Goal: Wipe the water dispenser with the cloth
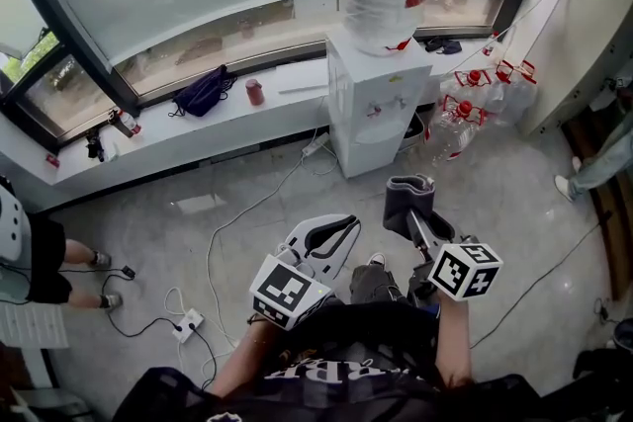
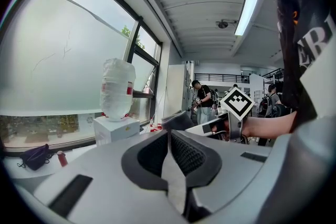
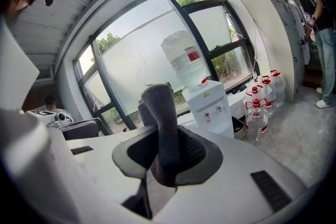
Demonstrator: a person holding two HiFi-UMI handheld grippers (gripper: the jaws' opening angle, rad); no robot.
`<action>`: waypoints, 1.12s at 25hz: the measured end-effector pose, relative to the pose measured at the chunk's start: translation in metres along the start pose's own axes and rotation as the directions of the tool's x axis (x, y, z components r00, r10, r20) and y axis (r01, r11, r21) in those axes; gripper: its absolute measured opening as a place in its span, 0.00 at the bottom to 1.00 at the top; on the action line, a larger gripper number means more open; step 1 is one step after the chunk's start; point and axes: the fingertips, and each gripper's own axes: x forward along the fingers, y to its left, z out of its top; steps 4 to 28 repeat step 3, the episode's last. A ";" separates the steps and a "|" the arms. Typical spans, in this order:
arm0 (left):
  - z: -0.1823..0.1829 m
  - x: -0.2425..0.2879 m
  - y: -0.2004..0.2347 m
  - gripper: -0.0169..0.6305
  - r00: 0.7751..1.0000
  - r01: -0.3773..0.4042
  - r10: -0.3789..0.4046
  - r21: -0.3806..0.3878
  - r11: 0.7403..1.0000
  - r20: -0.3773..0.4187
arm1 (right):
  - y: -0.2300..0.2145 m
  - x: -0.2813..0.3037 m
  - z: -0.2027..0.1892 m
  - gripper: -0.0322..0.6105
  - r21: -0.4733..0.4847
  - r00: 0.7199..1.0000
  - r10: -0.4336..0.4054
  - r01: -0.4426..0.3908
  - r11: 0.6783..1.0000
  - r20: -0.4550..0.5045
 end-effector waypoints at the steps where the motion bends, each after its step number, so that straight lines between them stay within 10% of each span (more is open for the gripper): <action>1: 0.001 0.000 0.000 0.06 1.000 0.000 0.000 0.001 1.000 0.002 | -0.001 0.000 0.002 0.21 -0.003 1.000 -0.005 0.005 1.000 0.004; 28: 0.002 0.001 0.001 0.06 1.000 -0.002 0.002 0.003 1.000 0.006 | -0.002 -0.002 0.005 0.21 -0.007 1.000 -0.011 0.011 1.000 0.008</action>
